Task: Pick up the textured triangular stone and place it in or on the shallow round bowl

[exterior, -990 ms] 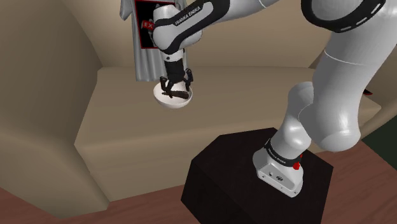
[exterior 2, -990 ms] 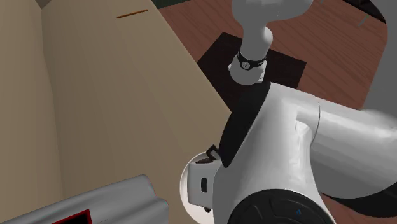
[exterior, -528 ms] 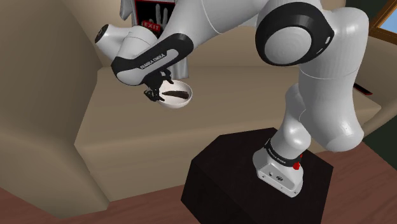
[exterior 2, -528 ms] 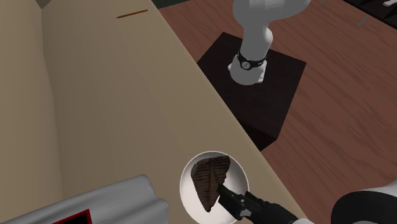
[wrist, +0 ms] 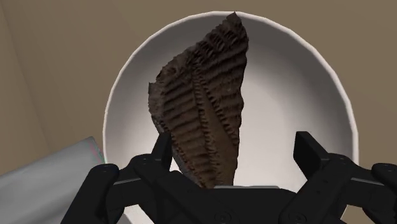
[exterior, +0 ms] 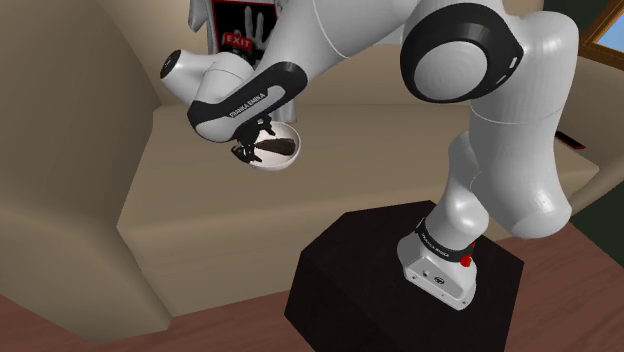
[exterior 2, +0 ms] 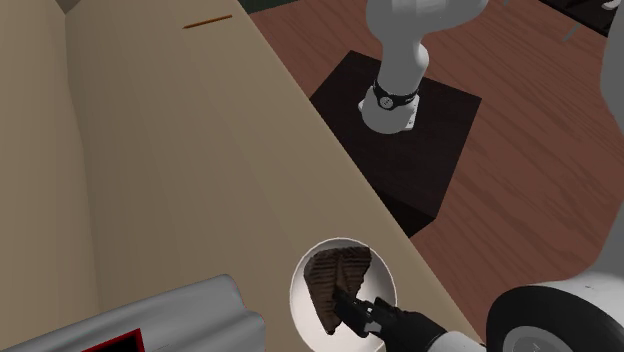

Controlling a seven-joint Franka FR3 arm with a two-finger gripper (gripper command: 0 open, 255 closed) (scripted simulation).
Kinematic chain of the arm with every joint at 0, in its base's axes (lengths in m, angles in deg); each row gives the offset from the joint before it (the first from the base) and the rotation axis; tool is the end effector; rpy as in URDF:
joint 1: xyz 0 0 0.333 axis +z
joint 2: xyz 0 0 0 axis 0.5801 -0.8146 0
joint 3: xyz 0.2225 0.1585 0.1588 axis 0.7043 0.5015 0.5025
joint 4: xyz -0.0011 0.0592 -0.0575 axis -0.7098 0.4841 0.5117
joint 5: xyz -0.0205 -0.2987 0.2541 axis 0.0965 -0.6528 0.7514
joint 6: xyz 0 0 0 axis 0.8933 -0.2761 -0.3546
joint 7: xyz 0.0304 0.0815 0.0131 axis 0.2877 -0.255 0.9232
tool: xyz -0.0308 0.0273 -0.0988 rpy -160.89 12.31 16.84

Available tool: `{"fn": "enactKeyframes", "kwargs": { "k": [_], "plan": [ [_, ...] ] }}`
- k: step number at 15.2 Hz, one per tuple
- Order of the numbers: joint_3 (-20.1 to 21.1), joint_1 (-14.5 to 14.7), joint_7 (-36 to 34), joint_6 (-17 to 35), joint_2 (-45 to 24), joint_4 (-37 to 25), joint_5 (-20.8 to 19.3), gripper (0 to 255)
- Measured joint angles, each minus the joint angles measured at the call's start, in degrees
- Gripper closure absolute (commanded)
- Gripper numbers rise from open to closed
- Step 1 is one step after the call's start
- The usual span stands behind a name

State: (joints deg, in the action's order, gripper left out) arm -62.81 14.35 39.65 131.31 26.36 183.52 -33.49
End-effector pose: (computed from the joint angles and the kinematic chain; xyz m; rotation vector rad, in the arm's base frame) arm 0.5605 0.2390 0.2489 2.4732 0.3101 -0.3485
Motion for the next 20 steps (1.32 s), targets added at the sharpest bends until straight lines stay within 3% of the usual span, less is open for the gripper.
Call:
{"fn": "enactKeyframes", "kwargs": {
  "k": [4, 5, 20],
  "plan": [
    [0.0, 0.1, -0.1, 0.1, 0.0, 0.5, -0.1, 0],
    [-0.1, 0.0, -0.1, 0.1, 0.0, 0.7, -0.2, 255],
    [-0.4, 0.3, 0.6, -2.1, 1.3, 0.3, -0.6, 255]
  ]
}}
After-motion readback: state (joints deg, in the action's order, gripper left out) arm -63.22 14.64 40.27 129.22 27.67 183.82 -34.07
